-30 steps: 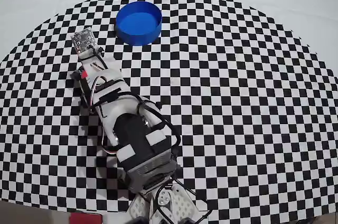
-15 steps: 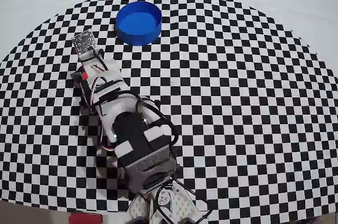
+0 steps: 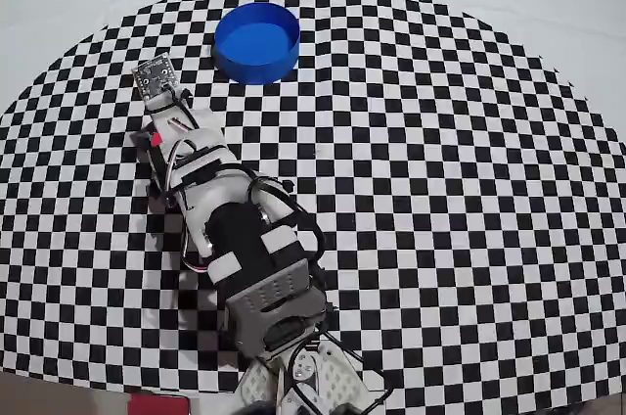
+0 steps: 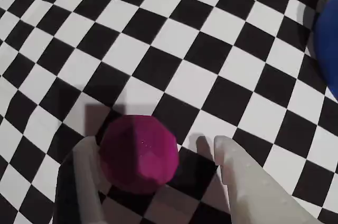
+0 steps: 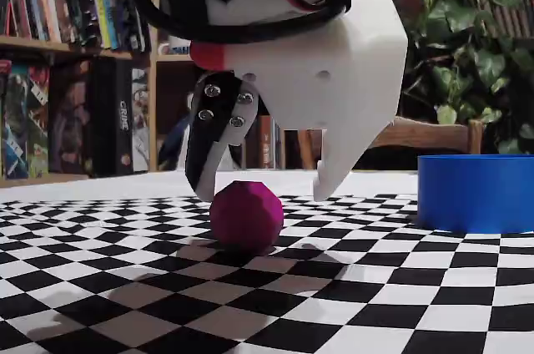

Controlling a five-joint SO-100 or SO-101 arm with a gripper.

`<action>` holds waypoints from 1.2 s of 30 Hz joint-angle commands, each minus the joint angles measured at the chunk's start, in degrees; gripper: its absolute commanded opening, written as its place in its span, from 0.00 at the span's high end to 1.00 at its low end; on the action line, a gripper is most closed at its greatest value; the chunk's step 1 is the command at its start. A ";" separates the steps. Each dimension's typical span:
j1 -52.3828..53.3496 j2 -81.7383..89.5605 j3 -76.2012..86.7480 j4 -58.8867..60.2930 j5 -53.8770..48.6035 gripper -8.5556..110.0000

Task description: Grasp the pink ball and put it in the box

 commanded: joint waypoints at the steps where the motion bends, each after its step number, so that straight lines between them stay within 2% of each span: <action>1: -0.70 0.09 -2.02 -0.79 0.18 0.72; 36: -0.79 -2.64 -4.22 -0.88 -0.35 0.72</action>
